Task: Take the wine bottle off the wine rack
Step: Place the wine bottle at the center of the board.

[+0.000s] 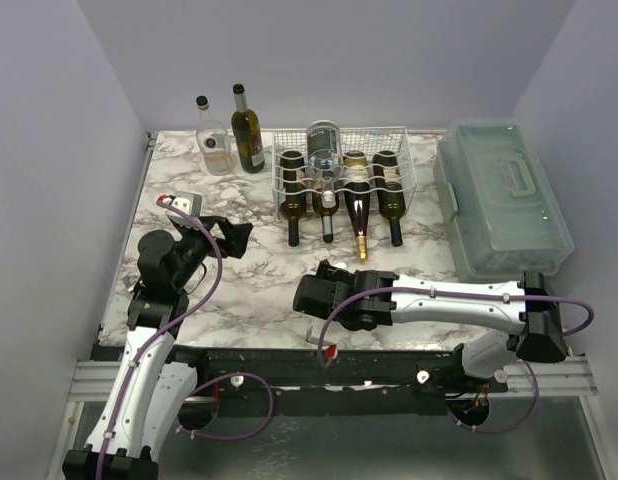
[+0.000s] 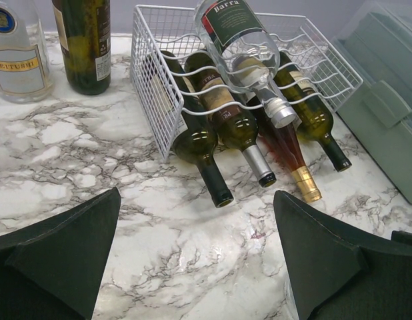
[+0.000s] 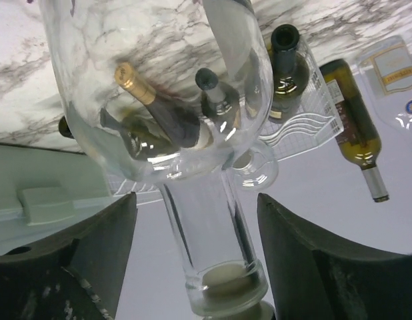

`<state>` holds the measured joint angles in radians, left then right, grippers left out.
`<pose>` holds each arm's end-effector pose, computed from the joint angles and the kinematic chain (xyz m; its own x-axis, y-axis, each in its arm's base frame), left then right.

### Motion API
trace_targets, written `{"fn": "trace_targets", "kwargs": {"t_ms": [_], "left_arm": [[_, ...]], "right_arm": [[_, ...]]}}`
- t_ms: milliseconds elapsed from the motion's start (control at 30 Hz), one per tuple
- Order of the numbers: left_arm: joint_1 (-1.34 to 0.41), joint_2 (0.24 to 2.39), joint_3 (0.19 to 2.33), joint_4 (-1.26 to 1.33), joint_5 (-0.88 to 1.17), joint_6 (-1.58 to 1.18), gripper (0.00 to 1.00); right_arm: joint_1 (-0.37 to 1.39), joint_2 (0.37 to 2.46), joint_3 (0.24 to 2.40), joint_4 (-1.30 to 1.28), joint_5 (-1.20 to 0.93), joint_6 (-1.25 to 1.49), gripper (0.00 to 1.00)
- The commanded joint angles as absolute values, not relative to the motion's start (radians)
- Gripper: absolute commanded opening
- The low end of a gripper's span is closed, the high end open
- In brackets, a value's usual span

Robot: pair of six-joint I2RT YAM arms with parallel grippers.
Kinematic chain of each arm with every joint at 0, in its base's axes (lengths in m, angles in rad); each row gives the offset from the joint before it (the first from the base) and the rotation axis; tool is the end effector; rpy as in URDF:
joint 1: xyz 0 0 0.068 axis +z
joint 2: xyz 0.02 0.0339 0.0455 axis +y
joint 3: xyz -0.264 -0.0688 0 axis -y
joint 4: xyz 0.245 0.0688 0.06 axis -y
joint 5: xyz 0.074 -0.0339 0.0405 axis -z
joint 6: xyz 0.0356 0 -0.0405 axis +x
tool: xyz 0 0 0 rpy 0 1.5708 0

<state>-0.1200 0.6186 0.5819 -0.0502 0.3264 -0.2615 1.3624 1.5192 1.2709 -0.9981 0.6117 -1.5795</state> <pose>0.1568 -0.0304 0.3082 -0.1945 -0.2232 -0.9552 0.3936 0.8742 -0.2844 0.0803 0.2810 0.2773 0.7648 -0.3404 0.5471 -0.1895 -0.9303 -0.3140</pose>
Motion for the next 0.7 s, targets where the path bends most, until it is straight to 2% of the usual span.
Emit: {"fn": "trace_targets", "kwargs": {"t_ms": [0, 167, 233, 667], "left_arm": [[-0.118, 0.606, 0.616, -0.058, 0.351, -0.264, 0.99], [-0.117, 0.608, 0.614, -0.058, 0.35, -0.263, 0.99], [-0.118, 0.61, 0.615, -0.058, 0.35, -0.262, 0.99], [-0.115, 0.635, 0.619, -0.056, 0.369, -0.257, 0.99]], "right_arm": [[1.376, 1.523, 1.321, -0.988, 0.641, -1.566, 0.76], [1.39, 1.52, 1.375, -1.03, 0.615, -1.51, 0.8], [1.395, 1.515, 1.39, -1.051, 0.603, -1.486, 0.87], [1.41, 1.483, 1.564, -1.269, 0.451, -1.335, 0.92]]}}
